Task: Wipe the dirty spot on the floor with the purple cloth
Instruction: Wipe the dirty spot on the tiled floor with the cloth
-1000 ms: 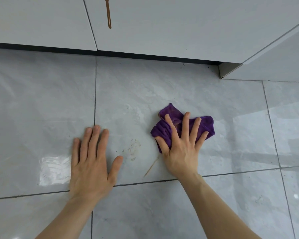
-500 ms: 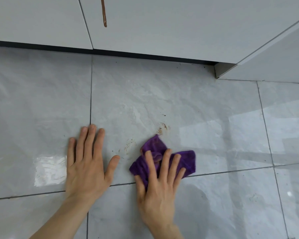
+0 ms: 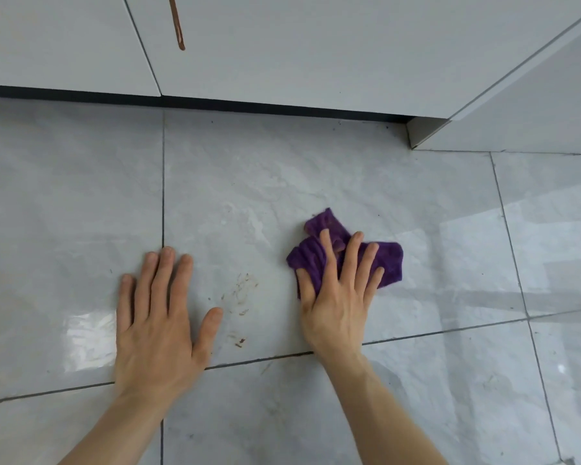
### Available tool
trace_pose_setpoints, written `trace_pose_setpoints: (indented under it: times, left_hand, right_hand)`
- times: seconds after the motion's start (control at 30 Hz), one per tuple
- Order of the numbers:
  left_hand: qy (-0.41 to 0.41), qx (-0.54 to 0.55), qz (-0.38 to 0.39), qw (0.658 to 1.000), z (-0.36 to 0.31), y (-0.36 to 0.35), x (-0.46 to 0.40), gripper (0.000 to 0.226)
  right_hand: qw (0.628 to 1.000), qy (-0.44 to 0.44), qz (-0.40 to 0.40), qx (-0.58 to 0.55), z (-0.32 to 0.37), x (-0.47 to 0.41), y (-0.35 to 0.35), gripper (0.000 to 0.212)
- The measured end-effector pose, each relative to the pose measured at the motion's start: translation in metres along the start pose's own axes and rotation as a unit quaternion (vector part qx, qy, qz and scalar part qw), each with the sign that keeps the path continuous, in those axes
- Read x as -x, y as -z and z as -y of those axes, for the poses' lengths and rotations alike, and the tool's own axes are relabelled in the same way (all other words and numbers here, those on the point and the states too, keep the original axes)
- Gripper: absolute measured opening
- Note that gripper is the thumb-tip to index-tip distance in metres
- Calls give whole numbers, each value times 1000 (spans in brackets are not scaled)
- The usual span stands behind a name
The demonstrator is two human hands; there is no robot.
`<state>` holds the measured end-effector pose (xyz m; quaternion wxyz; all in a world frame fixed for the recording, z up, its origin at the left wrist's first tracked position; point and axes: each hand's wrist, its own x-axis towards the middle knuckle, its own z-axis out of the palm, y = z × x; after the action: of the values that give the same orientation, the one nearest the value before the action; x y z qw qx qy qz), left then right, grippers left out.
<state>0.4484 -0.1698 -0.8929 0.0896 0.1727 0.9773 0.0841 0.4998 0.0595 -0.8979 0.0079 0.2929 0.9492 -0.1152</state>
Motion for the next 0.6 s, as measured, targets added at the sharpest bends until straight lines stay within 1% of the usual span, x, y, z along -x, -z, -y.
trace_pose_setpoints:
  times: [0.13,0.23,0.3,0.37,0.47,0.53,0.6]
  left_hand:
    - [3,-6,3,1000,-1,1,-1,84]
    - [2,-3,-3,1000,-1,0,0,83]
    - [0,-6,-4,1000,-1,0,0,83]
    - [0,4,-9,1000,-1,0,0,82]
    - [0,23,-13,1000,0,1,0,81]
    - [0,35,-21,999,2,5,6,80]
    - [2,54,-24,998,5,5,9,79]
  right_hand:
    - [999,-47,-14,-16,14,-22,-5,67]
    - [999,-43,-8,-20,21,-24,-4,67]
    - [1000,-5,2,-21,30,-23,-2,65]
    - [997,74,21,-32,47,-16,-2,64]
    - [979,185,63,-61,75,13,-6,62]
    - [968,219,95,-77,81,41,-7,60]
    - [964,229,109,-80,81,65,-10,58]
